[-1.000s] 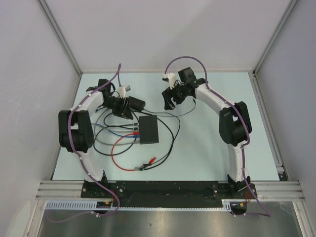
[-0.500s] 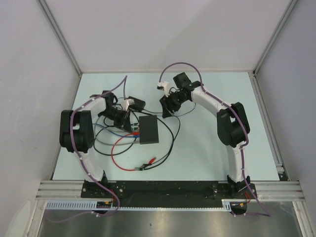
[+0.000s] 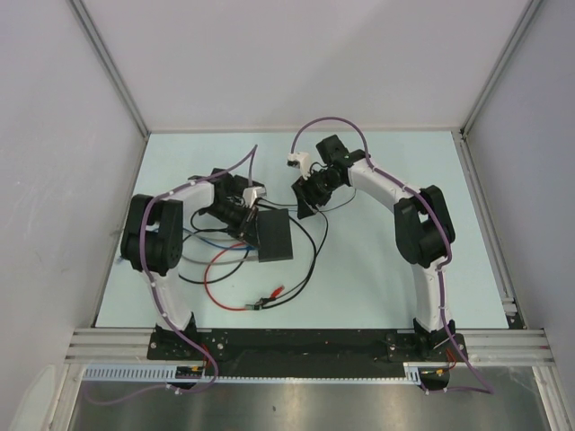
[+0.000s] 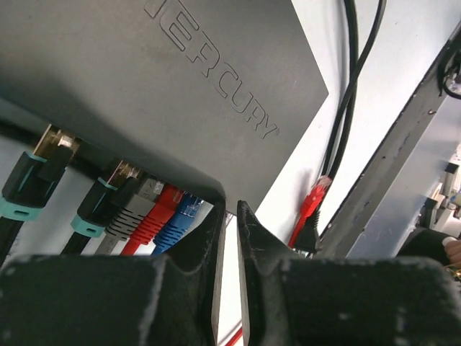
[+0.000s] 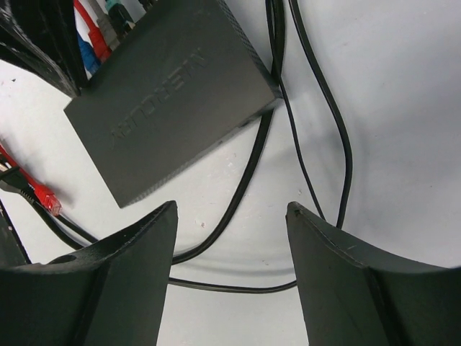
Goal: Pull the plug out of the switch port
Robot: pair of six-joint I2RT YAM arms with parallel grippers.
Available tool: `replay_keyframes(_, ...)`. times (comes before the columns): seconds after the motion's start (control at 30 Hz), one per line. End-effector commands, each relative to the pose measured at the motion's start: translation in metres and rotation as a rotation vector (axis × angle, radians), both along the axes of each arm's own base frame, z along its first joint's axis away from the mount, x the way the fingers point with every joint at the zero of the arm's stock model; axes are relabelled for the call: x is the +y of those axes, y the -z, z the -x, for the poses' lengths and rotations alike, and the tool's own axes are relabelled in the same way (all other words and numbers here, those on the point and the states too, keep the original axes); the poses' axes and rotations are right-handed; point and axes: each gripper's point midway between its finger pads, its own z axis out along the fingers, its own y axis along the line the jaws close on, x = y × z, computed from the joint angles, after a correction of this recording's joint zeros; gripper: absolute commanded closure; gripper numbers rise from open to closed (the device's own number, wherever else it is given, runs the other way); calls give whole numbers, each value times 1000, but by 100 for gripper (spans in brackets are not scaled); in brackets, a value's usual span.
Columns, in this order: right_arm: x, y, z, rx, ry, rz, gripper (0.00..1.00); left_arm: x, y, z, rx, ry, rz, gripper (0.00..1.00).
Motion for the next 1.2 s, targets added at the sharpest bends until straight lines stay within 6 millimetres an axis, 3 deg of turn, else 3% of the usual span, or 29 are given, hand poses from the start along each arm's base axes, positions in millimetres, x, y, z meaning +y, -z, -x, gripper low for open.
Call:
replay_keyframes(0.0,1,-11,2,-26,-15,-7,33,-28,-1,-18,-55,52,53,83)
replay_keyframes(0.1,0,-12,2,-32,-15,-4,33,-41,-7,-23,-63,74,75,83)
replay_keyframes(0.23,-1,-17,-2,-57,-29,-4,32,-51,-31,-28,-90,101,110,82)
replay_keyframes(0.3,0,-21,-5,-80,-34,-7,32,-46,-45,-29,-116,106,110,75)
replay_keyframes(0.4,8,-27,-13,-92,-18,-42,31,-29,-67,-50,-213,47,97,58)
replay_keyframes(0.47,24,-40,-19,-82,-19,-126,42,-11,-81,-69,-237,-62,93,53)
replay_keyframes(0.5,30,-30,-19,-45,-32,-138,49,-6,-85,-79,-235,-123,94,52)
replay_keyframes(0.53,37,-33,-18,-28,-46,-154,61,6,-88,-89,-242,-174,90,52)
replay_keyframes(0.6,48,-41,-19,-33,-96,-193,76,17,-83,-100,-241,-233,60,51)
replay_keyframes(0.63,50,-31,-15,2,-112,-187,85,24,-79,-105,-243,-257,47,51)
replay_keyframes(0.7,53,-28,-13,-3,-154,-188,91,28,-75,-114,-253,-300,44,51)
replay_keyframes(0.93,62,5,6,72,-215,-178,94,36,-51,-131,-260,-370,33,51)
replay_keyframes(1.0,60,16,10,96,-212,-161,94,35,-37,-126,-199,-356,40,51)
replay_keyframes(1.17,55,39,17,147,-178,-112,96,31,-28,-116,-139,-322,74,51)
